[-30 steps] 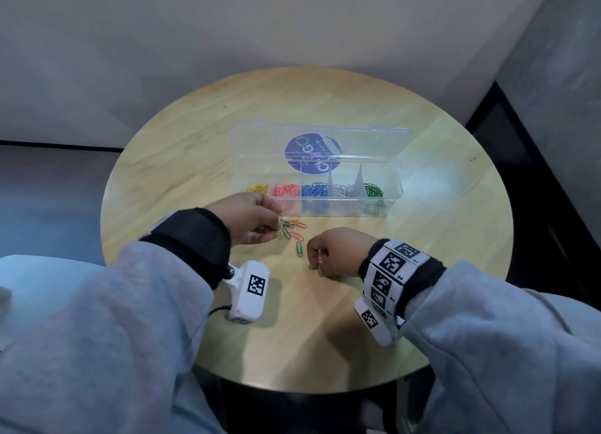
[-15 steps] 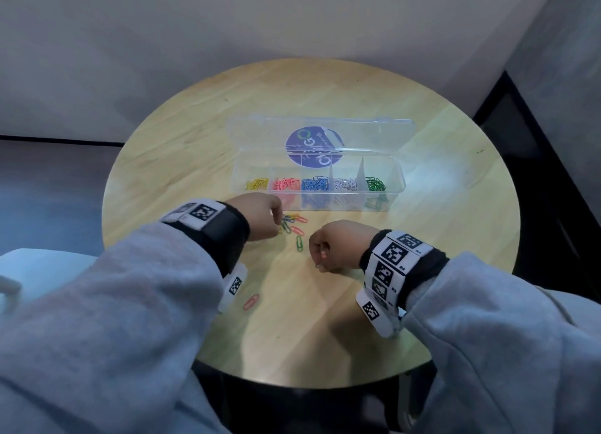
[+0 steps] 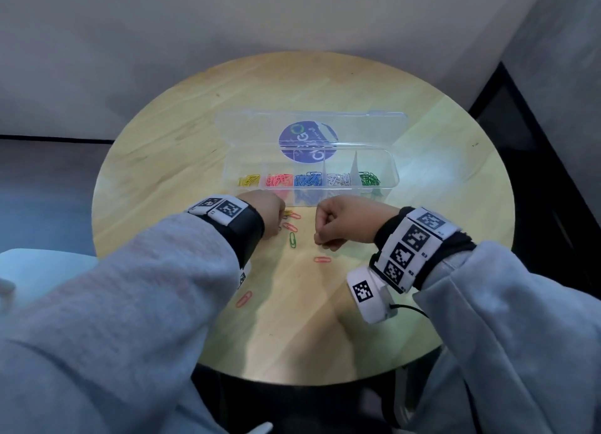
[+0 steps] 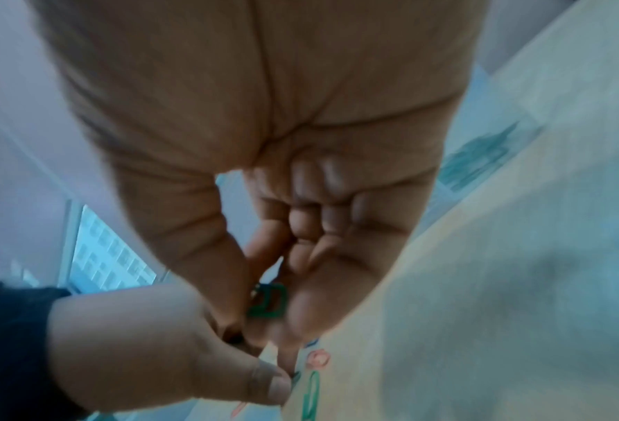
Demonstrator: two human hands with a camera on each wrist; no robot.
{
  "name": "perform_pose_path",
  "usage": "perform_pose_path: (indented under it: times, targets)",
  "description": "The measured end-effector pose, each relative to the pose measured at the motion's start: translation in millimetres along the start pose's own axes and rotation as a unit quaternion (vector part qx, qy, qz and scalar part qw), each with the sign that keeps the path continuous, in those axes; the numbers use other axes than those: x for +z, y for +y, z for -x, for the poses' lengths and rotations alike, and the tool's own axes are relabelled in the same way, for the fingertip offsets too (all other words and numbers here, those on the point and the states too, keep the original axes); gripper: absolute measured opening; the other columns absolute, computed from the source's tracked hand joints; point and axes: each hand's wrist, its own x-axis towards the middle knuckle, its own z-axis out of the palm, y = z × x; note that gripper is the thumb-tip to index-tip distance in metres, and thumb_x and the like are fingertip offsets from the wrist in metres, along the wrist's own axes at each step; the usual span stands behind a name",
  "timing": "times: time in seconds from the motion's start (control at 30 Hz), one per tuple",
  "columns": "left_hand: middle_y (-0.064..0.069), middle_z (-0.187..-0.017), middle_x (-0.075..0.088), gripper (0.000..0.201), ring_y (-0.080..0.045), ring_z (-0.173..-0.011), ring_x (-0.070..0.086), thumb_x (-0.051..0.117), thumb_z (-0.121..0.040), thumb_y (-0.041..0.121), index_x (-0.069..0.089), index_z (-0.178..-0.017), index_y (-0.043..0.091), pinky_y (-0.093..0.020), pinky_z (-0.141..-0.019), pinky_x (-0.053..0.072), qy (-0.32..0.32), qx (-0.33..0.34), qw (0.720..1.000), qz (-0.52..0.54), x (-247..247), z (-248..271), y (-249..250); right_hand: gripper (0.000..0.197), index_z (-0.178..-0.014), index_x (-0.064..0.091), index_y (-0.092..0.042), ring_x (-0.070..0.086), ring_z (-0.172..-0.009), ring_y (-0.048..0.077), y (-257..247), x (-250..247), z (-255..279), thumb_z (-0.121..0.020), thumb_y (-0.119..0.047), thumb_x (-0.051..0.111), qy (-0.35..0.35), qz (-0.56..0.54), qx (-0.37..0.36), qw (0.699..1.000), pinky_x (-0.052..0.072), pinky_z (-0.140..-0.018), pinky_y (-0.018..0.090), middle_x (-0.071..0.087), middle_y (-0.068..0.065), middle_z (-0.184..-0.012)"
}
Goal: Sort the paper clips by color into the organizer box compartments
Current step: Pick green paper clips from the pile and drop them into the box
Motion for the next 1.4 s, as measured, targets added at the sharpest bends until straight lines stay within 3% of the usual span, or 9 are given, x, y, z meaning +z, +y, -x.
perform_pose_path:
  times: [0.13, 0.3, 0.47, 0.63, 0.73, 1.0, 1.13, 1.23, 1.4]
  targets:
    - [-0.006, -0.111, 0.067, 0.025, -0.022, -0.092, 0.06, 0.055, -0.088, 0.021, 0.066, -0.109, 0.012, -0.029, -0.073, 0.045, -0.013, -0.024, 0.999, 0.017, 5, 4, -3, 0.025, -0.081, 0.056, -0.011, 0.056, -0.057, 0.014, -2, 7, 0, -0.091, 0.007, 0.042, 0.014, -0.145, 0.048, 0.988, 0.053, -0.057, 0.021, 0.051, 0.007, -0.069]
    - [-0.004, -0.08, 0.061, 0.011, -0.02, -0.072, 0.053, 0.057, -0.084, 0.021, 0.061, -0.079, 0.013, -0.023, -0.062, 0.04, 0.004, -0.037, 0.982, 0.186, 4, 15, -16, 0.022, -0.078, 0.059, -0.006, 0.043, -0.054, 0.015, -15, 16, -7, -0.093, -0.004, 0.043, 0.066, -0.094, 0.125, 0.986, 0.04, -0.05, 0.022, 0.043, 0.005, -0.065]
    - [-0.008, -0.069, 0.048, 0.016, -0.018, -0.056, 0.044, 0.045, -0.09, 0.003, 0.046, -0.074, 0.007, -0.02, -0.049, 0.043, -0.03, -0.066, 0.821, 0.567, -4, 32, -34, 0.014, -0.086, 0.058, -0.013, 0.05, -0.054, 0.016, -24, 29, -22, -0.087, -0.026, 0.058, 0.072, 0.16, 0.129, 0.976, 0.041, -0.048, 0.014, 0.054, 0.002, -0.067]
    - [-0.012, -0.069, 0.055, 0.019, -0.014, -0.052, 0.052, 0.04, -0.087, 0.0, 0.05, -0.072, 0.001, -0.012, -0.04, 0.045, -0.004, -0.082, 0.712, 0.697, -9, 41, -49, 0.025, -0.09, 0.063, -0.011, 0.056, -0.063, 0.019, -36, 46, -33, -0.085, -0.036, 0.059, 0.086, 0.332, 0.126, 0.931, 0.046, -0.056, 0.024, 0.06, 0.003, -0.074]
    - [-0.011, -0.068, 0.053, 0.019, -0.006, -0.035, 0.049, 0.037, -0.086, -0.001, 0.047, -0.071, 0.004, -0.011, -0.035, 0.037, -0.008, -0.086, 0.715, 0.694, -7, 42, -53, 0.031, -0.109, 0.062, -0.008, 0.056, -0.086, 0.026, -40, 48, -37, -0.085, -0.027, 0.061, 0.09, 0.332, 0.114, 0.932, 0.048, -0.077, 0.034, 0.062, 0.012, -0.101]
    - [-0.008, -0.063, 0.05, 0.023, -0.01, -0.041, 0.04, 0.034, -0.085, -0.003, 0.041, -0.065, 0.008, -0.014, -0.039, 0.029, 0.004, -0.103, 0.742, 0.663, -5, 45, -55, 0.022, -0.052, 0.051, -0.013, 0.054, -0.06, 0.022, -36, 42, -33, -0.071, -0.014, 0.061, 0.04, 0.321, 0.139, 0.936, 0.042, -0.056, 0.02, 0.054, 0.005, -0.056]
    - [-0.01, -0.063, 0.048, 0.027, -0.015, -0.049, 0.036, 0.034, -0.083, -0.006, 0.039, -0.062, 0.008, -0.017, -0.043, 0.026, -0.004, -0.088, 0.777, 0.623, -7, 47, -49, 0.017, -0.066, 0.052, -0.011, 0.055, -0.058, 0.02, -21, 28, -28, -0.08, -0.005, 0.06, 0.036, 0.041, 0.124, 0.991, 0.049, -0.059, 0.026, 0.059, 0.008, -0.069]
    - [-0.01, -0.062, 0.046, 0.027, -0.015, -0.049, 0.034, 0.035, -0.082, -0.006, 0.037, -0.061, 0.01, -0.017, -0.041, 0.024, -0.033, -0.065, 0.791, 0.607, -10, 50, -40, 0.025, -0.069, 0.045, -0.006, 0.053, -0.059, 0.02, -14, 22, -18, -0.087, 0.01, 0.051, 0.014, -0.243, 0.098, 0.965, 0.052, -0.051, 0.022, 0.051, 0.013, -0.07]
    - [-0.008, -0.062, 0.044, 0.026, -0.013, -0.049, 0.032, 0.036, -0.084, -0.005, 0.039, -0.063, 0.01, -0.015, -0.038, 0.023, -0.049, -0.045, 0.813, 0.579, -24, 54, -16, 0.032, -0.077, 0.051, -0.005, 0.048, -0.056, 0.012, -11, 23, -8, -0.09, 0.016, 0.031, -0.029, -0.359, 0.07, 0.93, 0.049, -0.047, 0.013, 0.049, 0.006, -0.073]
